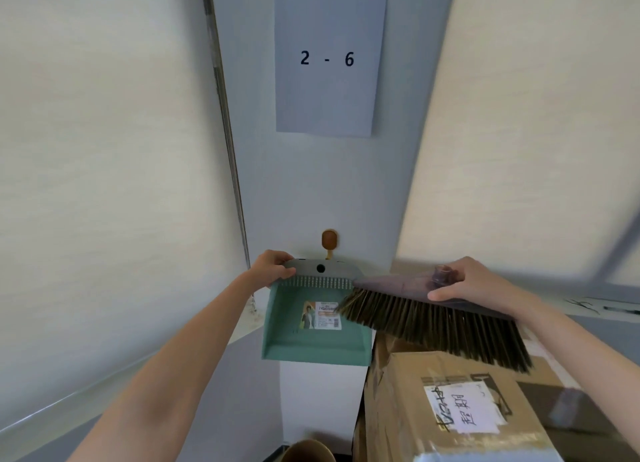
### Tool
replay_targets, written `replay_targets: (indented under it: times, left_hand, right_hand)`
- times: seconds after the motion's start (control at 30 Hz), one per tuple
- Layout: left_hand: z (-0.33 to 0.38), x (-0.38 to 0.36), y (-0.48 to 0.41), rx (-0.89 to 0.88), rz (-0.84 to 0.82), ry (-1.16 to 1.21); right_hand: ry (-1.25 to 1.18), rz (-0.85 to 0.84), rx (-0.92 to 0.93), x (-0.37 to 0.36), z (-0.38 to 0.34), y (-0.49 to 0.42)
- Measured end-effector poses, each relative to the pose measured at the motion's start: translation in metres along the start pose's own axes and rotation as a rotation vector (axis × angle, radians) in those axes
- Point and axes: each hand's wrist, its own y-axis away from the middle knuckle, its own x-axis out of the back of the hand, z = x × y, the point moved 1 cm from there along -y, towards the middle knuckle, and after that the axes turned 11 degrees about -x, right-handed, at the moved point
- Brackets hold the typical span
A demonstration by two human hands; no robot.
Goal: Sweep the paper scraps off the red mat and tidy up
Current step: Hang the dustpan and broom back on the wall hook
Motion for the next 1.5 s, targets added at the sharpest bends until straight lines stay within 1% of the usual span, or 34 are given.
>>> replay_targets:
  times: [0.17, 0.33, 0.5, 0.6, 0.7, 0.77, 0.87, 0.93, 1.0, 1.1, 1.17, 1.23, 1.27, 1.3, 1.4, 1.47, 1.5]
  left_hand:
    - [-0.002, 0.005, -0.018, -0.035, -0.063, 0.025]
    - [0.003, 0.0, -0.029, -0.047, -0.109, 0.049]
    - [0.01, -0.001, -0.044, 0.039, -0.105, 0.033]
    - [0.007, -0.009, -0.044, 0.09, -0.095, 0.03]
    - [0.002, -0.015, -0.043, 0.126, -0.07, 0.086]
    - [-0.003, -0.016, -0.039, 0.156, -0.065, 0.131]
    - [-0.016, -0.016, -0.034, 0.154, -0.037, 0.155]
    - [-0.019, -0.014, -0.033, 0.123, -0.023, 0.128]
    - [-0.018, -0.011, -0.034, 0.1, -0.046, 0.072]
    - [-0.015, -0.005, -0.031, 0.087, -0.116, 0.003]
    - [-0.015, 0.001, -0.028, 0.044, -0.14, -0.088]
    - [-0.015, 0.012, -0.026, -0.035, -0.064, -0.138]
    - [-0.013, 0.02, -0.024, -0.056, 0.005, -0.085]
    - [-0.011, 0.029, -0.022, -0.048, 0.079, 0.054]
    - [-0.012, 0.055, -0.009, 0.0, 0.266, 0.596]
    - [-0.024, 0.068, -0.002, 0.035, 0.402, 0.781]
    - [-0.03, 0.073, 0.001, 0.061, 0.489, 0.782]
  right_hand:
    - [0.006, -0.074, 0.071, 0.011, 0.002, -0.028]
    - [0.104, -0.147, 0.112, 0.002, -0.003, -0.036]
    - [0.142, -0.184, 0.138, 0.005, -0.006, -0.036]
    - [0.136, -0.167, 0.15, 0.01, -0.008, -0.032]
    - [0.112, -0.151, 0.165, 0.022, -0.011, -0.025]
    - [0.059, -0.125, 0.17, 0.034, -0.016, -0.021]
    - [-0.051, -0.025, 0.187, 0.053, -0.029, -0.017]
    - [-0.147, 0.042, 0.21, 0.06, -0.042, -0.021]
    - [-0.202, 0.077, 0.241, 0.06, -0.061, -0.03]
    - [-0.171, 0.137, 0.313, 0.049, -0.096, -0.046]
    - [-0.119, 0.204, 0.379, 0.036, -0.12, -0.054]
    - [-0.088, 0.26, 0.425, 0.021, -0.141, -0.061]
    - [-0.082, 0.28, 0.436, 0.013, -0.15, -0.065]
    - [-0.075, 0.306, 0.447, 0.004, -0.158, -0.068]
    - [-0.117, 0.37, 0.477, -0.022, -0.174, -0.079]
    - [-0.181, 0.361, 0.457, -0.034, -0.177, -0.087]
    - [-0.189, 0.352, 0.444, -0.039, -0.176, -0.091]
